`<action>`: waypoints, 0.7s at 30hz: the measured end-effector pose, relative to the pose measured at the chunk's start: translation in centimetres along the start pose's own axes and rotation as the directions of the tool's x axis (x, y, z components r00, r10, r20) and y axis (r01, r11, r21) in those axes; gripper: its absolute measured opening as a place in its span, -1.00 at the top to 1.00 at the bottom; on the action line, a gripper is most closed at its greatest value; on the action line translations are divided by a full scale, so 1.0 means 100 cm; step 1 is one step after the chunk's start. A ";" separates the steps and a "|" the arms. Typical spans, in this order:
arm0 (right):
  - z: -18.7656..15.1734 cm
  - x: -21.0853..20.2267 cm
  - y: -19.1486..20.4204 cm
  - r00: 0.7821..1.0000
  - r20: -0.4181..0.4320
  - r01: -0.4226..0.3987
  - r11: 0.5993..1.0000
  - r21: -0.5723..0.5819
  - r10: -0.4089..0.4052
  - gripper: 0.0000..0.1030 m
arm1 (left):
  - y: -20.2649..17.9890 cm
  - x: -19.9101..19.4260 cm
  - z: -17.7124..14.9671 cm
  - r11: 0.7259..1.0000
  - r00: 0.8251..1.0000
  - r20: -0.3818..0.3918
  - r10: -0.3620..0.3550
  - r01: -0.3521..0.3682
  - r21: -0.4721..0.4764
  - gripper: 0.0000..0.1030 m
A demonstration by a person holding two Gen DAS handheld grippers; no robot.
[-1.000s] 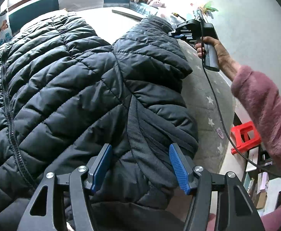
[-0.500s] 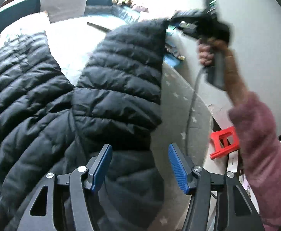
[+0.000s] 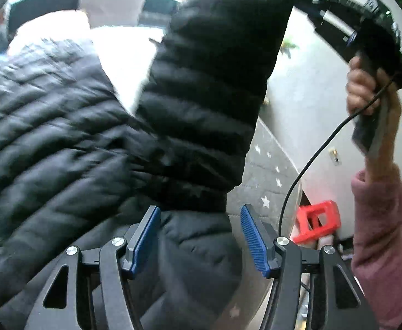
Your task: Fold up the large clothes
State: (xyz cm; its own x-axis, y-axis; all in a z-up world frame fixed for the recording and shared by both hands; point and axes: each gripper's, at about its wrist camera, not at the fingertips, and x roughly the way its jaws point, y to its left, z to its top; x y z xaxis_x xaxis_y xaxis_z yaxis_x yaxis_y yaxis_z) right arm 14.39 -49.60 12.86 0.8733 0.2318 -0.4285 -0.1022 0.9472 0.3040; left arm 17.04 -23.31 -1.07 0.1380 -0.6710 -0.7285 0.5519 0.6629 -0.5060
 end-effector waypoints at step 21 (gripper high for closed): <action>-0.220 0.035 0.285 0.941 -0.324 -0.296 0.710 -0.639 0.101 0.82 | 0.144 -0.226 -0.217 0.901 0.912 0.240 0.334 -0.234 -0.365 -0.26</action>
State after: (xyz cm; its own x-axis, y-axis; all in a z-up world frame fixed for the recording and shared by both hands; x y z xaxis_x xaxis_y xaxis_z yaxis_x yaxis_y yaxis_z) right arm 4.04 -16.93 1.30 0.6571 0.3857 -0.6477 -0.6354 0.7457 -0.2006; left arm 4.06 8.61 -1.93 0.5071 -0.4703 -0.7223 0.1647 0.8755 -0.4544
